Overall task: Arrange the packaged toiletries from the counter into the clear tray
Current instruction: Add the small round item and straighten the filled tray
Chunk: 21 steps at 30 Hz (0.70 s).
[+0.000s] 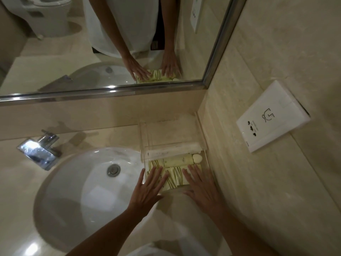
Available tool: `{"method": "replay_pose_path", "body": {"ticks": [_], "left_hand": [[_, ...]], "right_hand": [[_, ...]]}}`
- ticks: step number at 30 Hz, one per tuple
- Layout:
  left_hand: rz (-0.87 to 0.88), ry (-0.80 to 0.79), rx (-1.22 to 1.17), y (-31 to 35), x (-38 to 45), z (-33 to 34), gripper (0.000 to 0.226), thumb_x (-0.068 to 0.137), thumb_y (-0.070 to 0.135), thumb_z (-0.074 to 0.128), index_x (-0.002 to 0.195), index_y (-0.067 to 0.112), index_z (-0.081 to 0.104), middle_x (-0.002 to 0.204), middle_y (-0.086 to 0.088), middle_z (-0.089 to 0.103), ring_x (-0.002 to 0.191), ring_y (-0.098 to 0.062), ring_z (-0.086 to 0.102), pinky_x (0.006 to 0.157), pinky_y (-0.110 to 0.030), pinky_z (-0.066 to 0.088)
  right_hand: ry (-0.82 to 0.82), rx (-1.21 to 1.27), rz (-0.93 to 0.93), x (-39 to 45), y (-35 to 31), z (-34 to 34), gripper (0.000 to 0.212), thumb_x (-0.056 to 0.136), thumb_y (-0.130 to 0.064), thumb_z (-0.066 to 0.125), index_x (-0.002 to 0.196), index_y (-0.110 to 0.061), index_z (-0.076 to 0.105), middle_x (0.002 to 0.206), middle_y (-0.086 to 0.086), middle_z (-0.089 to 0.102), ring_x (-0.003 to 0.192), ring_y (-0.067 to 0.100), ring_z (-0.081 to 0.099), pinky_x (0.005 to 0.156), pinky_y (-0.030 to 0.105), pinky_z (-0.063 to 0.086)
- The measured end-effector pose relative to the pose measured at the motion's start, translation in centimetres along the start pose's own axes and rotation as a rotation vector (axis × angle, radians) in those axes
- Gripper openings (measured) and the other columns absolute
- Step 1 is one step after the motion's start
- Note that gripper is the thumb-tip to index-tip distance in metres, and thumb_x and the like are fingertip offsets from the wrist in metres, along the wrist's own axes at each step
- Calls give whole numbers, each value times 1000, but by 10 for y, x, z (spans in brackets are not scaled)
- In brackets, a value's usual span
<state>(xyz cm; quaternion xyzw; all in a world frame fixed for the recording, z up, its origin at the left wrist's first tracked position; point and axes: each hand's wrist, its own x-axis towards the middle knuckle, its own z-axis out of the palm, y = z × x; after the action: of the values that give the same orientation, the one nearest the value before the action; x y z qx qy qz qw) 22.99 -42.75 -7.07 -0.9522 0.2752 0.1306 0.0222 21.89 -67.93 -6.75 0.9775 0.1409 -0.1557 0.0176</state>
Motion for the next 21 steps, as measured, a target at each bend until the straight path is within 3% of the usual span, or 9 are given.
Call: {"method": "replay_pose_path", "body": {"ticks": [4, 7, 10, 12, 15, 18, 21], "left_hand": [[-13, 21, 17, -8, 9, -6, 89, 82, 62, 53, 150, 22, 12, 157, -11, 16, 144, -29, 16, 112, -56, 26], [12, 24, 49, -16, 16, -7, 81, 88, 65, 37, 150, 22, 5, 159, -7, 11, 145, -29, 10, 115, -57, 17], [25, 42, 67, -21, 22, -9, 70, 92, 62, 14, 150, 24, 3, 160, -5, 6, 145, -29, 11, 113, -55, 13], [36, 71, 81, -22, 24, -9, 66, 94, 58, 10, 150, 24, 4, 160, -5, 7, 145, -29, 15, 112, -55, 14], [39, 128, 83, -24, 29, -9, 60, 97, 50, 17, 150, 25, 8, 159, -4, 13, 141, -28, 27, 111, -53, 17], [45, 143, 78, -21, 34, -13, 67, 93, 47, 44, 149, 22, 17, 153, -8, 32, 131, -29, 43, 105, -53, 32], [72, 172, 71, -17, 35, -17, 68, 91, 44, 50, 147, 16, 23, 141, -10, 44, 122, -30, 49, 97, -50, 44]], "right_hand": [[5, 4, -3, 15, 0, -2, 87, 83, -65, 43, 152, -26, 6, 160, 3, 10, 147, 24, 12, 114, 59, 12], [17, -18, -30, 23, 2, -8, 87, 82, -65, 45, 152, -25, 11, 158, 5, 17, 146, 24, 15, 114, 56, 9], [13, -43, -58, 28, 5, -14, 80, 83, -65, 32, 149, -22, 22, 155, 7, 28, 144, 25, 19, 115, 54, 3], [-6, -56, -62, 29, 8, -15, 80, 83, -65, 27, 150, -22, 21, 156, 7, 27, 144, 25, 20, 115, 54, 5], [3, -51, -68, 32, 10, -13, 80, 84, -65, 26, 151, -23, 16, 158, 6, 21, 146, 24, 16, 114, 54, 8], [13, -46, -60, 32, 10, -14, 80, 84, -65, 27, 151, -24, 17, 158, 6, 21, 146, 25, 16, 113, 54, 11], [41, -25, -43, 31, 9, -11, 79, 87, -65, 26, 152, -25, 7, 161, 4, 10, 148, 25, 6, 114, 56, 11]]}}
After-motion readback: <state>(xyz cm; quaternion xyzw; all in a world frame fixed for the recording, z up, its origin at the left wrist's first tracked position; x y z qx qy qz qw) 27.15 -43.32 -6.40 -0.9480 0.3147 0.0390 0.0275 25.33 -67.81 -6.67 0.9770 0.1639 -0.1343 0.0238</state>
